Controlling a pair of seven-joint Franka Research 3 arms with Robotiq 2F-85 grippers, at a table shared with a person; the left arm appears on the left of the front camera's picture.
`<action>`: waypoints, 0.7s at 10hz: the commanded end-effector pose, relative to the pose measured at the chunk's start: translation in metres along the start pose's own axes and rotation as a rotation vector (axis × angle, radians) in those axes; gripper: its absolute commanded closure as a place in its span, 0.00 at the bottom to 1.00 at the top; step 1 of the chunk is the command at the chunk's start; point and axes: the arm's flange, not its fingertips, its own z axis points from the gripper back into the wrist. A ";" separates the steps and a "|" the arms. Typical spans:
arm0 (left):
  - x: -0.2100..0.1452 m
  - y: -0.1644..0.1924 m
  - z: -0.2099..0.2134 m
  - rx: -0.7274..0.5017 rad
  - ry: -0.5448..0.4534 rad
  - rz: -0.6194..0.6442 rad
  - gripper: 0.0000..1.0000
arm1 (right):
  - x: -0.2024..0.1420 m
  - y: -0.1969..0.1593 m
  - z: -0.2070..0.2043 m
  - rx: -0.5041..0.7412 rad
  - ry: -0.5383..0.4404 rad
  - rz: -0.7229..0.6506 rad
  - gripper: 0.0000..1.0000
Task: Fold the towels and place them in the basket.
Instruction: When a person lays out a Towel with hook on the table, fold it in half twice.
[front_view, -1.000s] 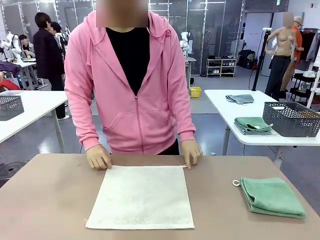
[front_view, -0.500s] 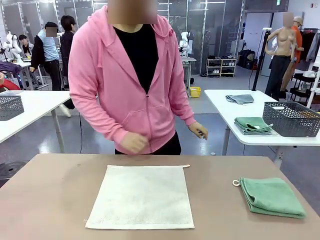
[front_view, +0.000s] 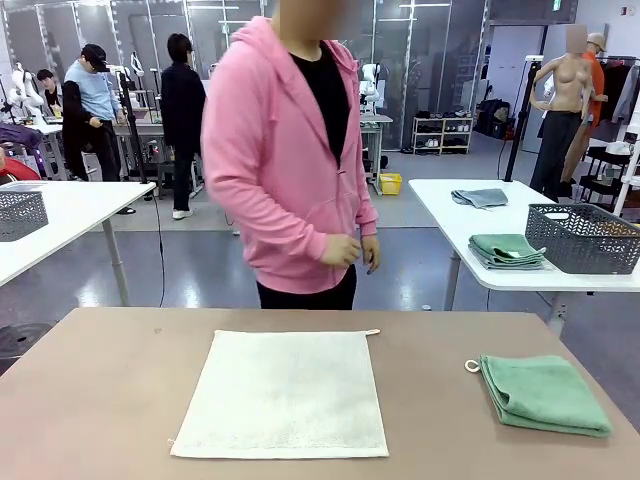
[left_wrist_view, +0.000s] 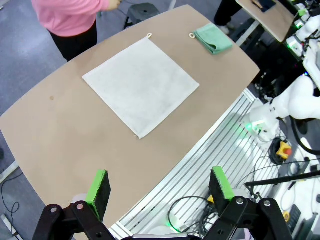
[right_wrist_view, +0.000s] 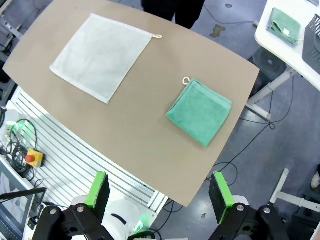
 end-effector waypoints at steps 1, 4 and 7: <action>0.000 -0.001 0.001 -0.018 -0.005 -0.022 0.00 | -0.001 0.000 0.002 0.000 -0.002 -0.009 0.00; 0.012 -0.032 -0.026 -0.001 0.130 -0.230 0.00 | 0.010 0.041 -0.021 -0.043 0.051 0.319 0.00; 0.021 -0.065 -0.087 0.042 0.411 -0.422 0.00 | 0.030 0.107 -0.071 -0.060 0.211 0.616 0.00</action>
